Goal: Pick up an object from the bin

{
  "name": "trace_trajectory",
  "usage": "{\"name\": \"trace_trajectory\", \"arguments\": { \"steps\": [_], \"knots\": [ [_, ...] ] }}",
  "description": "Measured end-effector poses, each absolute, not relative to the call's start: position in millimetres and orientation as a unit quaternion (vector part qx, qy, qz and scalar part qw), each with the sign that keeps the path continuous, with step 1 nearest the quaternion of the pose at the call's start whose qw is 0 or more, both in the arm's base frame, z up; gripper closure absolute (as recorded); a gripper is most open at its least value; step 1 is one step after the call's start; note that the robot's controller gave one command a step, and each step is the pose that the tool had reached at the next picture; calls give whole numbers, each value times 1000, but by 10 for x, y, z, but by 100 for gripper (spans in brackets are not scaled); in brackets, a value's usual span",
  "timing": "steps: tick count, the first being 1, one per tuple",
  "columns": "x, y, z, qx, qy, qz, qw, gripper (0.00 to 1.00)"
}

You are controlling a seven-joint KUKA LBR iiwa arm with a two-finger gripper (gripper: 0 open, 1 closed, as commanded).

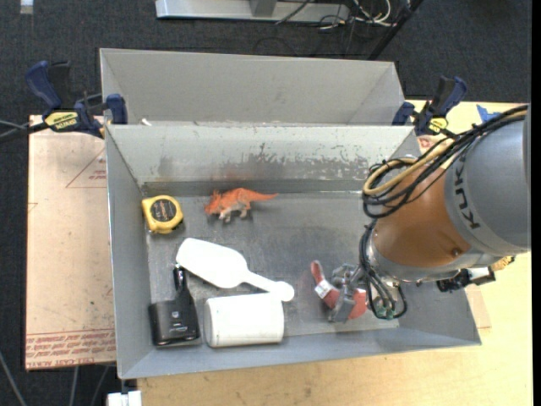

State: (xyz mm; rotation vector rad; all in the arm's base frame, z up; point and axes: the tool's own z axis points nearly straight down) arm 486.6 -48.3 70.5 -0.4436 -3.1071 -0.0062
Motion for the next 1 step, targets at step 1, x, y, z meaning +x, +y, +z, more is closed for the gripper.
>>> {"name": "trace_trajectory", "arguments": {
  "steps": [1],
  "knots": [
    [4852, -481, 761, -141, -990, -2, 4, 100]
  ]
}}
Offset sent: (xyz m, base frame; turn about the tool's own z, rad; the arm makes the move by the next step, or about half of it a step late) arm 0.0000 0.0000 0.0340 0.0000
